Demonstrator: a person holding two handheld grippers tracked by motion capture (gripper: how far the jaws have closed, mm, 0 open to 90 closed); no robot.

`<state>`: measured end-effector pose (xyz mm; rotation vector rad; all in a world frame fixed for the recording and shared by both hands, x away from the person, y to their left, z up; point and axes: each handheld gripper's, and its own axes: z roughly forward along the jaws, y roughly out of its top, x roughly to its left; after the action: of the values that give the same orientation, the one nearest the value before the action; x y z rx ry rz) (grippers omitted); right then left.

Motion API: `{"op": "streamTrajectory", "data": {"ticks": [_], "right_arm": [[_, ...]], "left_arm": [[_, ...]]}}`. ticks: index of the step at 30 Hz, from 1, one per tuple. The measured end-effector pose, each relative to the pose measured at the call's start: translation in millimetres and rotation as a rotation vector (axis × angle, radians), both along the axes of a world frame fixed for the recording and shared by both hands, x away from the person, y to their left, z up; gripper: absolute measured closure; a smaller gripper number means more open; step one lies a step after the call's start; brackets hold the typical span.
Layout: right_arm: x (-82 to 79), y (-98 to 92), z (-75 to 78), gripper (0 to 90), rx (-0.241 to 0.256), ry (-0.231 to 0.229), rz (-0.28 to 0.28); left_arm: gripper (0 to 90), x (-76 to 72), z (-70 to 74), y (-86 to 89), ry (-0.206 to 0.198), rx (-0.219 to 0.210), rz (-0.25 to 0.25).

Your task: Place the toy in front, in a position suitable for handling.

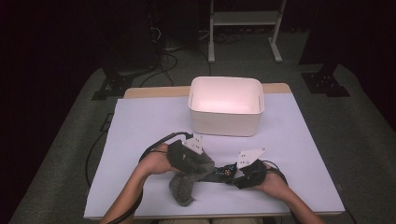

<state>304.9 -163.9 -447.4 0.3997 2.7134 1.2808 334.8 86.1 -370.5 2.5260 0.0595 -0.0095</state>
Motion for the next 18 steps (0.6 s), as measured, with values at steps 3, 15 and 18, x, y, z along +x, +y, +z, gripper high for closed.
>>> {"op": "streamTrajectory", "data": {"ticks": [3, 15, 18], "right_arm": [[0.4, 0.3, 0.2, 51.4, -0.001, 0.005, -0.003], [0.4, 0.3, 0.1, 51.5, 0.002, 0.007, -0.007], [0.1, 0.4, 0.3, 51.5, -0.002, 0.008, -0.005]], "left_arm": [[68.0, 0.1, 0.0, -1.8, -0.009, -0.004, -0.006], [79.2, -5.6, -1.2, 27.6, -0.009, -0.038, 0.034], [79.1, -7.4, -3.3, 41.0, 0.000, -0.028, 0.056]]}}
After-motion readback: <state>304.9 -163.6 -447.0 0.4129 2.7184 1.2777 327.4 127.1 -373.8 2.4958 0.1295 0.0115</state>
